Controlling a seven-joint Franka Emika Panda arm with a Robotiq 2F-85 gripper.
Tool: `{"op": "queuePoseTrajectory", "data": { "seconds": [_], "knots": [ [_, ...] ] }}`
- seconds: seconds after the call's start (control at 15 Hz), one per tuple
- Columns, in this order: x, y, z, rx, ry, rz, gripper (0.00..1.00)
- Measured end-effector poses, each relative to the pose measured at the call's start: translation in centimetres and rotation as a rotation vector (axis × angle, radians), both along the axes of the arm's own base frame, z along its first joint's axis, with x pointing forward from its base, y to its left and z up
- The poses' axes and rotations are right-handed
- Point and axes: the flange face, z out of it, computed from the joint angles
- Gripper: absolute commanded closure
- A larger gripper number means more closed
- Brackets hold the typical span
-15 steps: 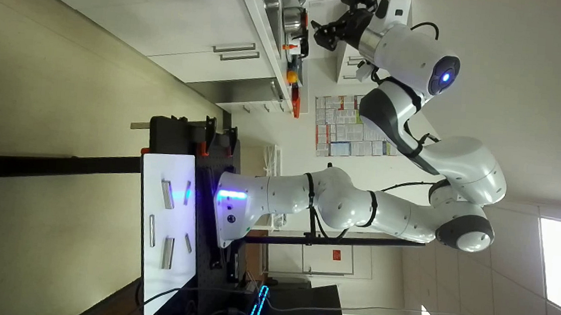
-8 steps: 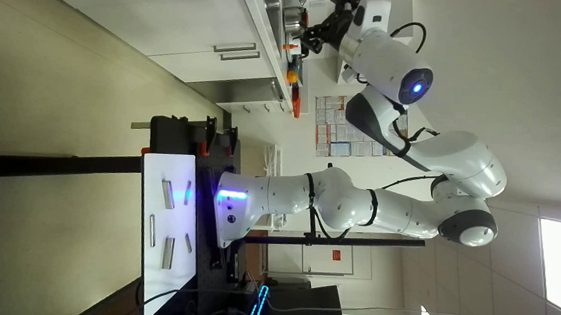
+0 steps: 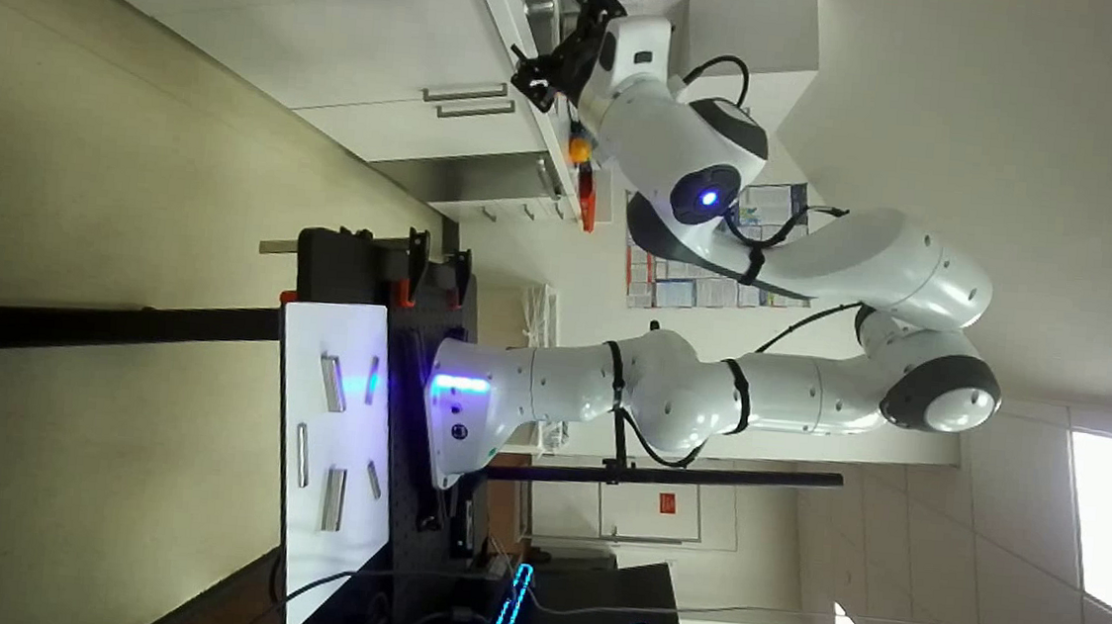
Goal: Open the top drawer at the center
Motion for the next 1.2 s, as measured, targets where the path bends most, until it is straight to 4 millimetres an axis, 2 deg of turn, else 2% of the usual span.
{"op": "queuePoseTrajectory", "data": {
  "seconds": [0.27,0.53,1.2],
  "knots": [
    [0.5,-1.1,-3.6,0.007,0.021,0.001,0.00],
    [1.5,-2.6,-6.2,0.013,0.032,-0.006,0.00],
    [6.6,-9.5,-10.3,-0.083,0.039,0.069,0.00]
  ]
}}
